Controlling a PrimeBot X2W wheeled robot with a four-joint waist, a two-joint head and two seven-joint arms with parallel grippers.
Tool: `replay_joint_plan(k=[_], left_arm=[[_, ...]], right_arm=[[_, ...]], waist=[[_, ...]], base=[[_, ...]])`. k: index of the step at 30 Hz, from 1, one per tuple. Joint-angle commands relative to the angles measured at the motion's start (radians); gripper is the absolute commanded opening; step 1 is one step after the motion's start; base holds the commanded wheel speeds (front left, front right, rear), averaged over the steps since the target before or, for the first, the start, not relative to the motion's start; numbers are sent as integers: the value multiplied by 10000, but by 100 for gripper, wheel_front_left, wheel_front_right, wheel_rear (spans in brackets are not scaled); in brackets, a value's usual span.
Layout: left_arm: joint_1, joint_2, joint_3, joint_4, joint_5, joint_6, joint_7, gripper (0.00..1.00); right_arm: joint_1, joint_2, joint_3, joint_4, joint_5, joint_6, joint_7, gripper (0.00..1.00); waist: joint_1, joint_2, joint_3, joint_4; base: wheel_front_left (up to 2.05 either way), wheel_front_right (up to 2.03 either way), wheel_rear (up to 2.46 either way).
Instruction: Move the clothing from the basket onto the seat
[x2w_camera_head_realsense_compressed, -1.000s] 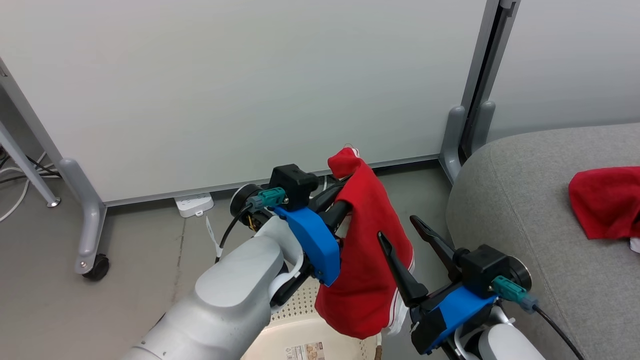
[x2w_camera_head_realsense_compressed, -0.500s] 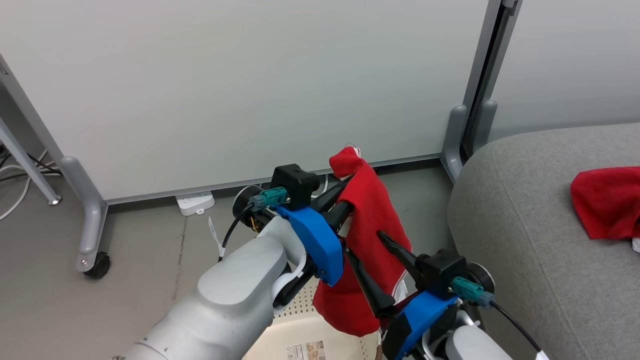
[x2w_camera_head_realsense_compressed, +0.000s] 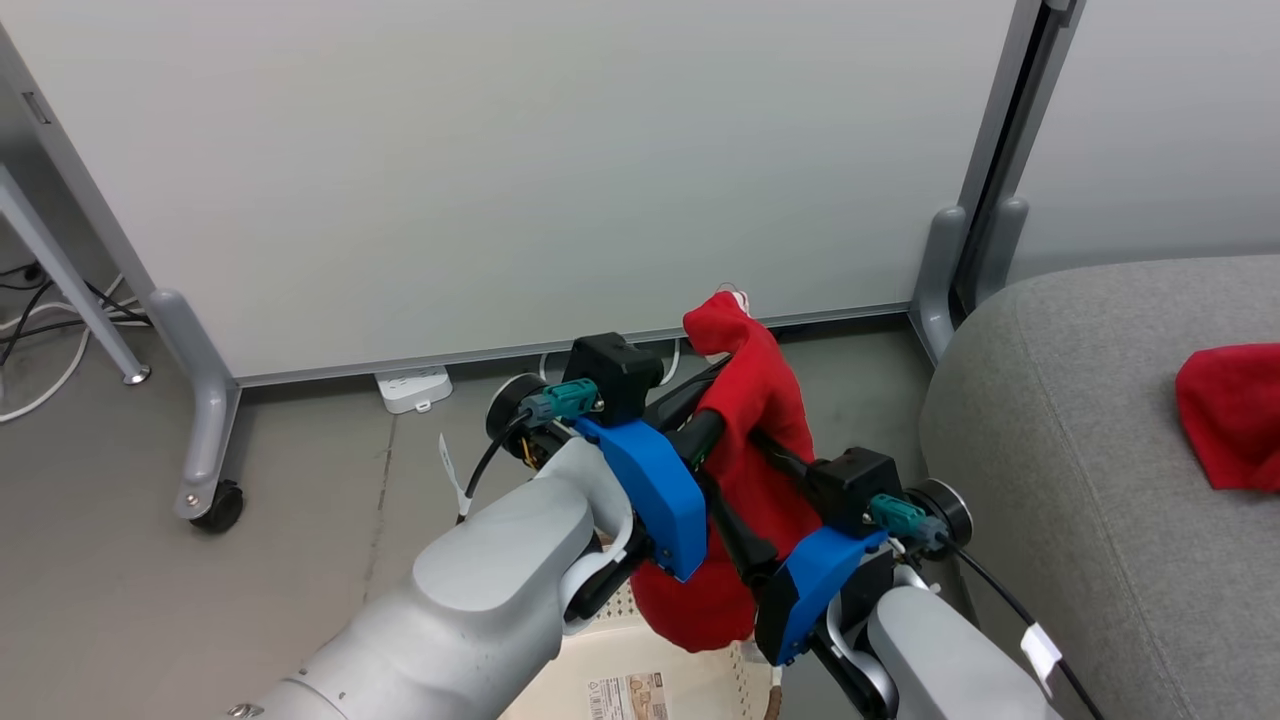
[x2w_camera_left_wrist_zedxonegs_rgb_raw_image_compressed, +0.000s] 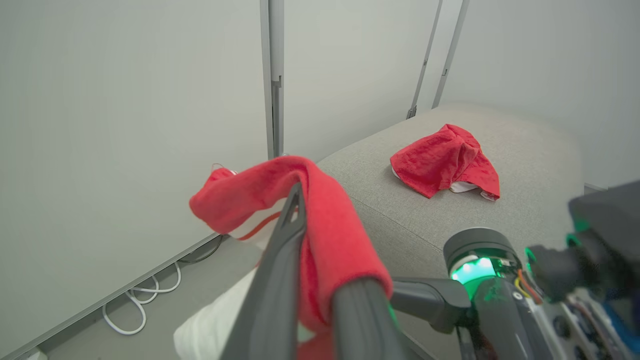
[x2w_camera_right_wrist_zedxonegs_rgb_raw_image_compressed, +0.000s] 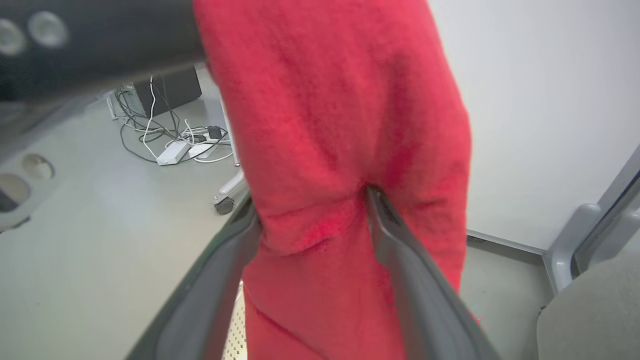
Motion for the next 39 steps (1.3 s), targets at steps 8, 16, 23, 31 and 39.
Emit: replay_joint_plan(k=[8,16,23,31,39], left_arm=[[-207,13,-297,-149,-320,94,-77,0],[-208,12,-516,-319,-553,148,-114,0],[-224,13,-575,-109,-604,150,-139,0],[-287,13,-590,83,-624,120,-147,0],[-312,13,-512,135,-615,105,-150,0]], right_arm=[[-1055,17,19,1383,446,-3,-431,100],[-1489,17,113,2114,786,-5,-780,0],[-1389,17,351,2309,867,-5,-939,0],[-1186,17,658,2279,1083,-3,-988,0],[-1266,18,810,2371,1215,-3,-996,0]], waist=[[-1,0,54,181],[-1,0,19,283],[-1,0,-12,196],[-1,0,-61,80],[-1,0,-55,35]], base=[[0,0,0],[0,0,0],[0,0,0],[0,0,0],[0,0,0]])
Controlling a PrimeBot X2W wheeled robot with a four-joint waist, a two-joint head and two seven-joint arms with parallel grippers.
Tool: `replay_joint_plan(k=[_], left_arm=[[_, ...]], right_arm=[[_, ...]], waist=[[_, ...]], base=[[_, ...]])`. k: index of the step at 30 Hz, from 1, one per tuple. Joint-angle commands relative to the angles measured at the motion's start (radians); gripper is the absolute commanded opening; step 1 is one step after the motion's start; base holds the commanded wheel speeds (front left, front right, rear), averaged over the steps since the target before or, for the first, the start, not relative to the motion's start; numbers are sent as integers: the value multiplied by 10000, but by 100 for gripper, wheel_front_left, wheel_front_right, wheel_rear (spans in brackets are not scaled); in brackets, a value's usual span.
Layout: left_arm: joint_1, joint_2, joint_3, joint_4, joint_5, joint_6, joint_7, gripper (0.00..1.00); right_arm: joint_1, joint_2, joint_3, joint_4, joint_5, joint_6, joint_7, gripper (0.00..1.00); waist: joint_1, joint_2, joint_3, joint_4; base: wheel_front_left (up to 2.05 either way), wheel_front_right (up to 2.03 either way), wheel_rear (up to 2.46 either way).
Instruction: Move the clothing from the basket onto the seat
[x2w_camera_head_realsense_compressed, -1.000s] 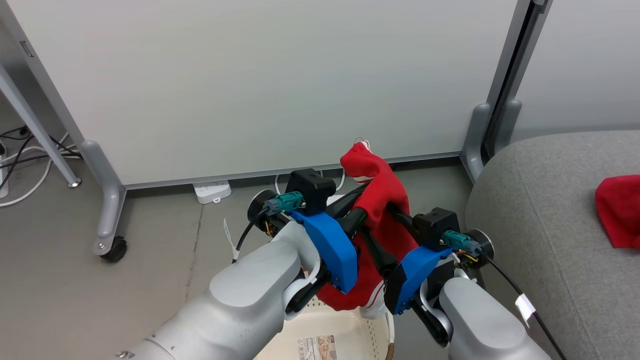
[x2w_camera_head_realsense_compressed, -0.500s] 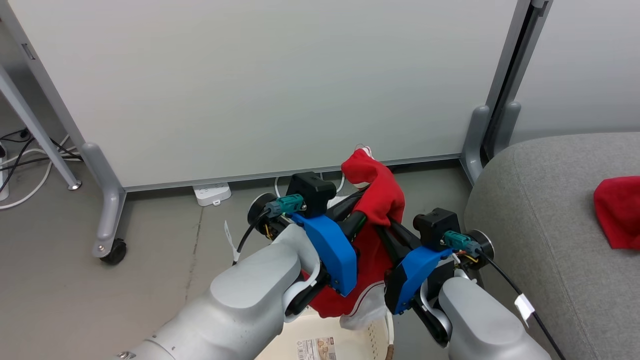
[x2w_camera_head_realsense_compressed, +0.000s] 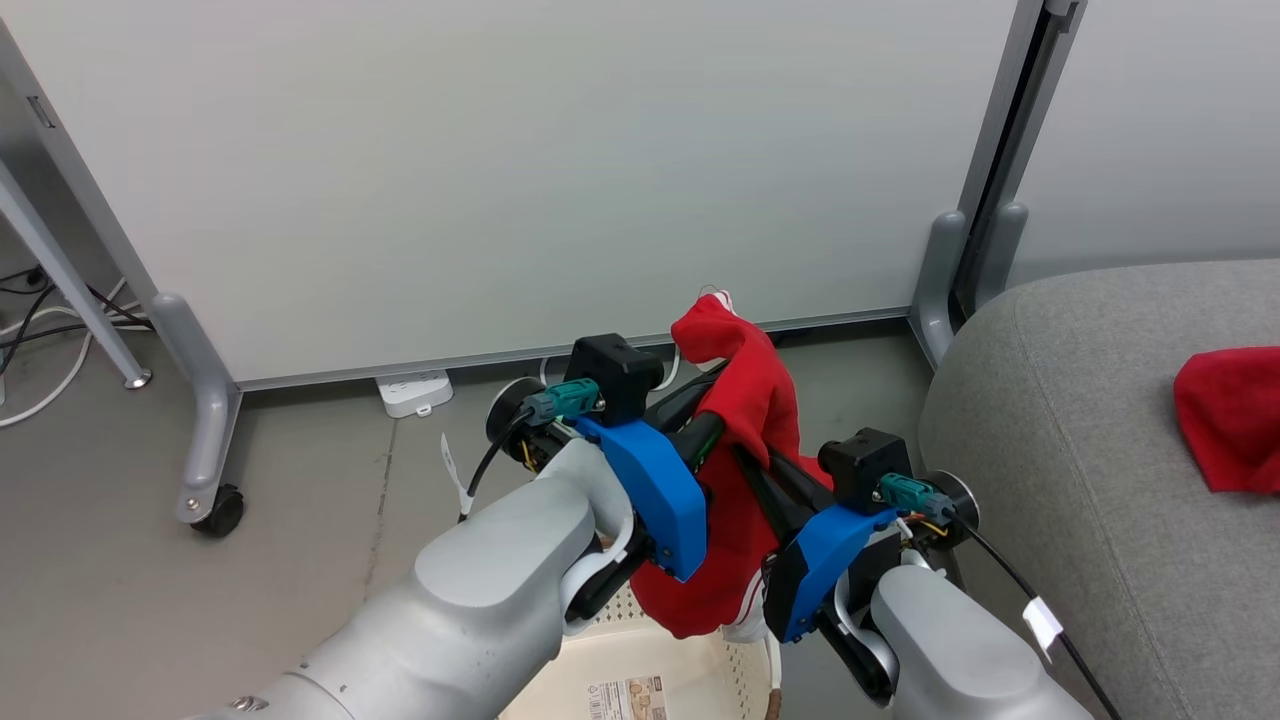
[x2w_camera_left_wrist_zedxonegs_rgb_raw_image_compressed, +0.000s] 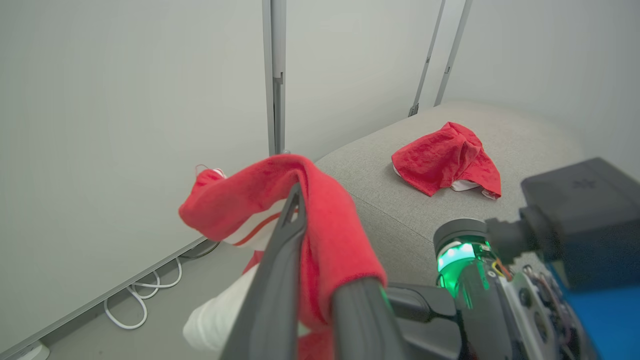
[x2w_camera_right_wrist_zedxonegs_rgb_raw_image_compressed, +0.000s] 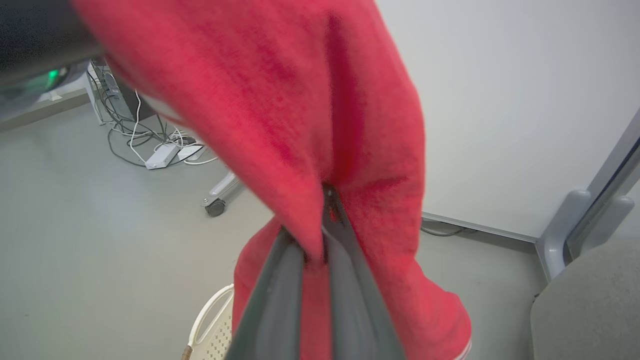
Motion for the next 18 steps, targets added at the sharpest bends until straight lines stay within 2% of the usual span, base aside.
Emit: replay_joint_plan(k=[1,16,17,18], left_arm=[[-119,15,74,8,41,-16,-53,0],[5,15,321,35,201,0,-56,0],[55,15,314,61,200,-12,-56,36],[71,15,333,63,250,-12,-56,100]], right_arm=[[-3,0,24,63,73,-3,-34,0],[-122,-1,198,147,198,-5,-41,0],[-133,-1,202,144,192,-5,-42,0],[-143,-1,199,118,199,-3,-44,0]], waist=[[0,0,7,-1],[0,0,40,-74],[0,0,44,-86],[0,0,49,-101]], base=[[0,0,0],[0,0,0],[0,0,0],[0,0,0]])
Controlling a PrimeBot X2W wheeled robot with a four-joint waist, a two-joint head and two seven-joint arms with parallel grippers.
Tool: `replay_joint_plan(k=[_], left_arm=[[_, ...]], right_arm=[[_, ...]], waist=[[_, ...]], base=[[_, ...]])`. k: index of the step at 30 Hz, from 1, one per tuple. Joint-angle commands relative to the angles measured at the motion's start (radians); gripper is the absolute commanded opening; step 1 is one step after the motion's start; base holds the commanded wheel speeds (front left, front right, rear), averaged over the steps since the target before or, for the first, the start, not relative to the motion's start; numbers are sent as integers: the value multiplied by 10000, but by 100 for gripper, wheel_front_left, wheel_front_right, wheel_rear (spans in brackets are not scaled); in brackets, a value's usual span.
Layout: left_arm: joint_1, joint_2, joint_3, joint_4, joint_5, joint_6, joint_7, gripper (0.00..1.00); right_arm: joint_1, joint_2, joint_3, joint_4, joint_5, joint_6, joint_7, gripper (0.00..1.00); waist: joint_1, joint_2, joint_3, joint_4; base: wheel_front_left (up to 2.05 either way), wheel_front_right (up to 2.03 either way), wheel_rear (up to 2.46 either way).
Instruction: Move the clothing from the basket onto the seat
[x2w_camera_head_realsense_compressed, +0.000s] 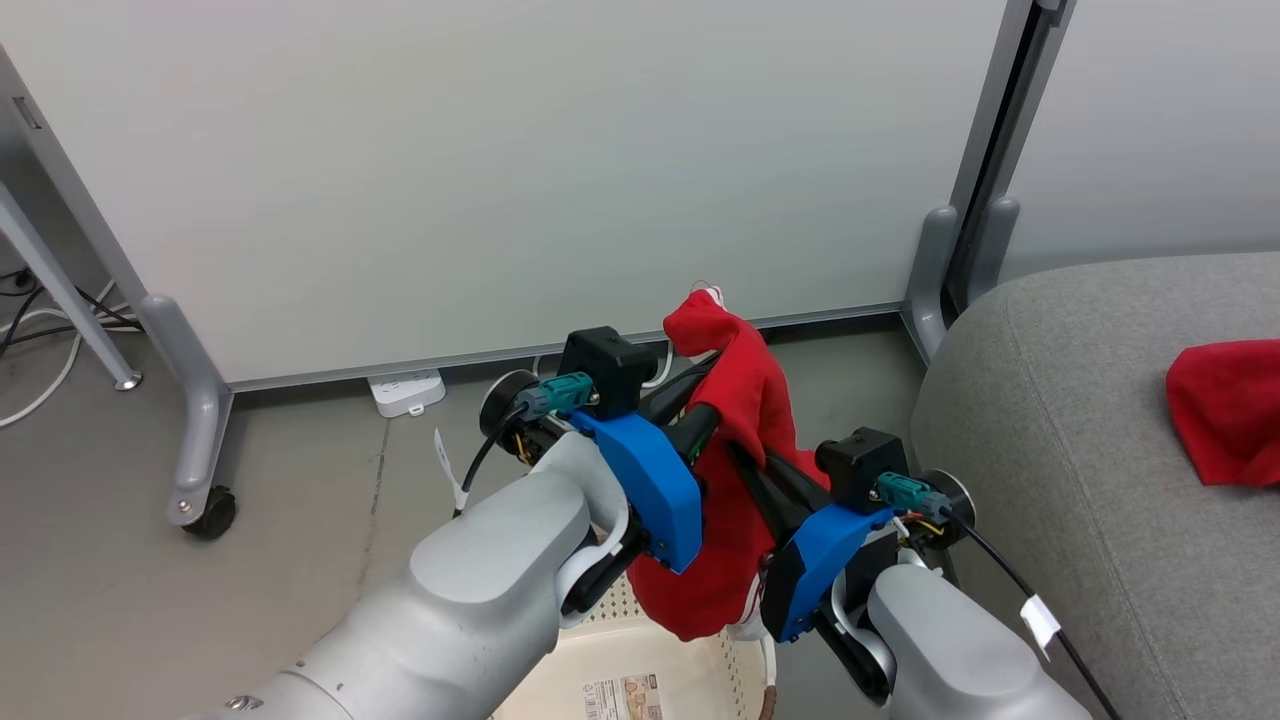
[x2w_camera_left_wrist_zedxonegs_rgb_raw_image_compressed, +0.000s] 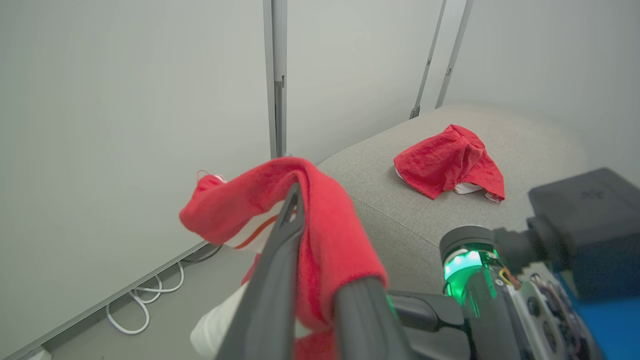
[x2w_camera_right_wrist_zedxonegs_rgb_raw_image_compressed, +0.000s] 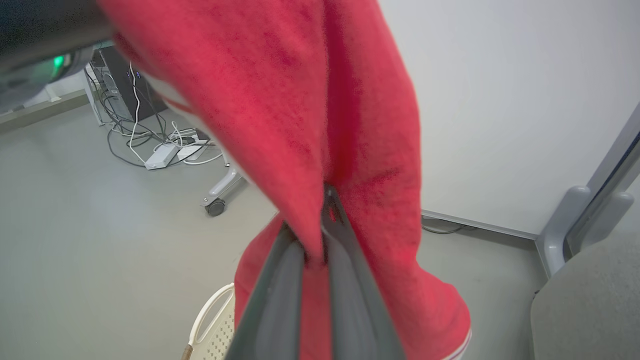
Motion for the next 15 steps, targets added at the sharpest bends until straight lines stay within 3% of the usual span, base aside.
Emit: replay_joint_plan(k=[1,9,15], left_arm=[[90,15,115,22,129,3,-56,100],[636,61,908,-105,878,11,-53,100],[1755,550,2141,-975,2092,170,-46,100]], right_arm=[[-82,-3,16,-45,12,-3,-11,0],[0,-1,-88,-248,-38,-3,-14,0],[45,-1,-291,-340,-200,-3,-16,0]], waist=[[1,0,13,-28],[1,0,83,-62],[1,0,138,-72]], base=[[0,0,0],[0,0,0],[0,0,0]])
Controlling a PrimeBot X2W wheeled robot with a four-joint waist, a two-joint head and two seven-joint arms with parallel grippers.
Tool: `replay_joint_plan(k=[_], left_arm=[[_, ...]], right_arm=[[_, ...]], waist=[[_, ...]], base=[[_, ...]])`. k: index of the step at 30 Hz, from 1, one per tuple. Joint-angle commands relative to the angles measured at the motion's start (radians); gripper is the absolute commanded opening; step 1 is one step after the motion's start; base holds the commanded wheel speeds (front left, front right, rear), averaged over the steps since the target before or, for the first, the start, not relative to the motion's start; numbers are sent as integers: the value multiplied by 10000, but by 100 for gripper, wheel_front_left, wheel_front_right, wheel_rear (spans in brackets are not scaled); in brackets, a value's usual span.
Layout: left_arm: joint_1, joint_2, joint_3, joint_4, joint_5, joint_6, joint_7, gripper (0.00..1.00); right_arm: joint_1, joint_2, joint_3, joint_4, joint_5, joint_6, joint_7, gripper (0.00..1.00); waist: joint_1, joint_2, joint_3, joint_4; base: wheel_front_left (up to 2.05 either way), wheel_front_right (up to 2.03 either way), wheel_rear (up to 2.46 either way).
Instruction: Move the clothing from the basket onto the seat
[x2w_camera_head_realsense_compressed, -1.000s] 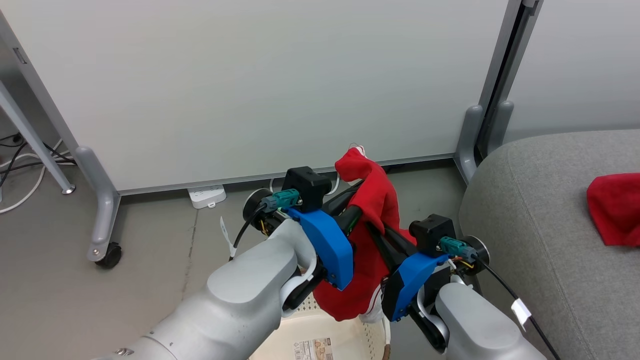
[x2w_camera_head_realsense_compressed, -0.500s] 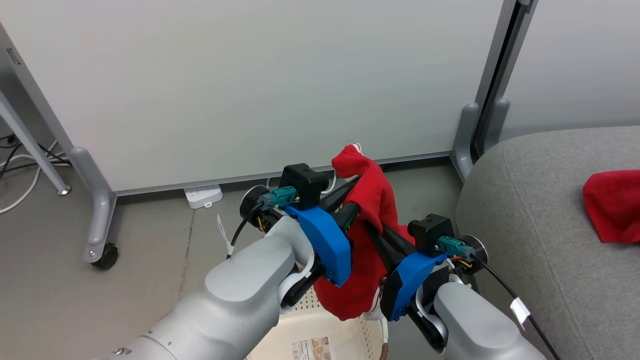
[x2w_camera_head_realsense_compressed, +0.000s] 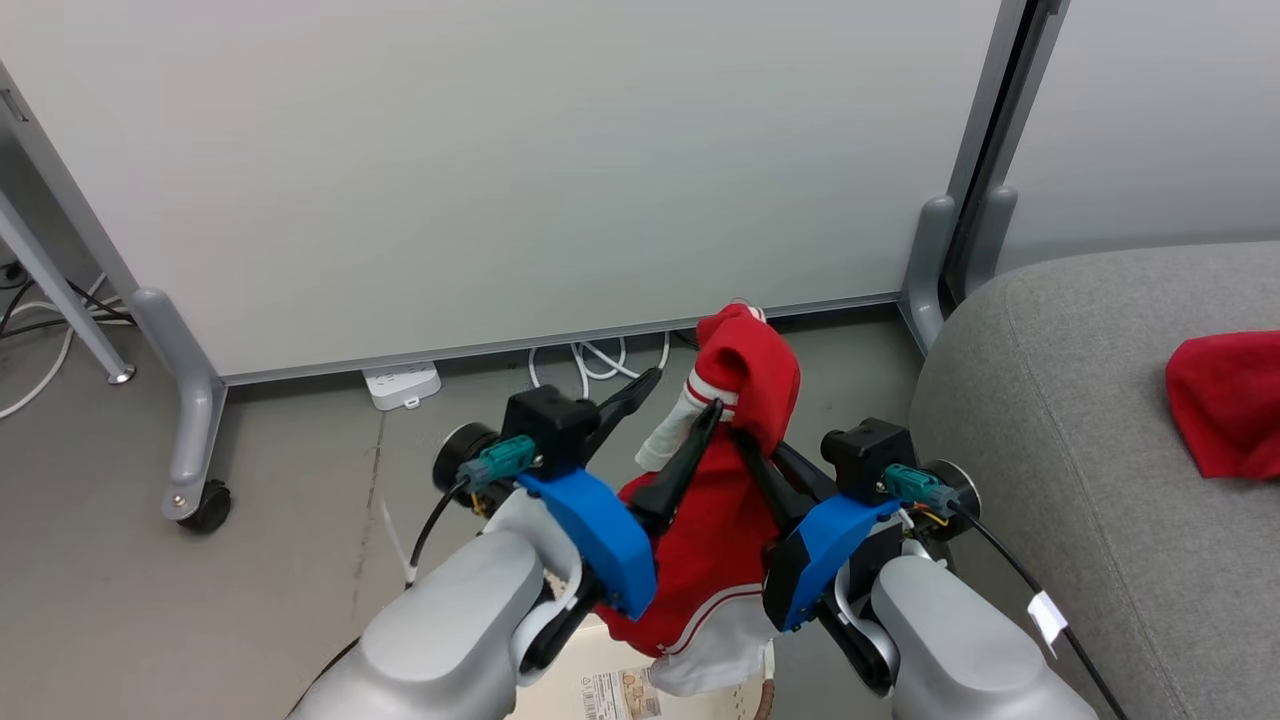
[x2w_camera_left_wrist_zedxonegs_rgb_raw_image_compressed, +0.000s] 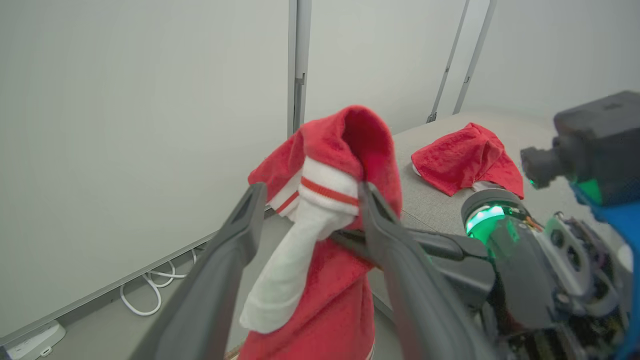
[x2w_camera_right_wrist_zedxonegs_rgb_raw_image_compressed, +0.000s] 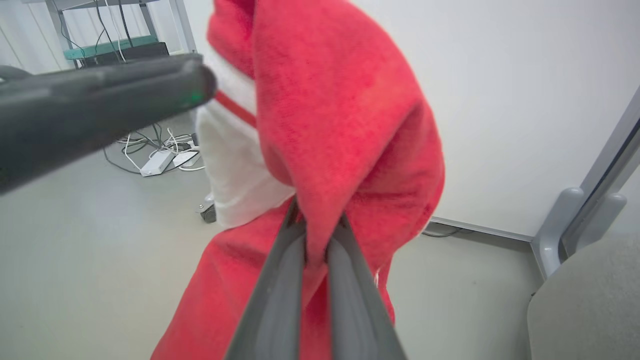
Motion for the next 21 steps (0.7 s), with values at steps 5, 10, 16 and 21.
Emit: replay_joint_plan(k=[5,10,16,21], left_arm=[[1512,520,1310,-1107,1255,159,-33,100],[2787,776,2687,-2028,2302,248,-33,100],[4272,951,4230,-2986,3501,259,-33,100],[5117,963,5181,-3384,4217,61,-33,100]], right_arm=[[96,2,-253,-118,-217,-3,-17,0],[171,1,-405,-179,-327,-3,-17,0],[224,3,-453,-240,-400,-3,-17,0],[238,3,-551,-203,-454,-3,-17,0]], waist=[[1,0,41,20],[1,0,77,40],[1,0,100,39],[1,0,93,65]], base=[[0,0,0],[0,0,0],[0,0,0],[0,0,0]])
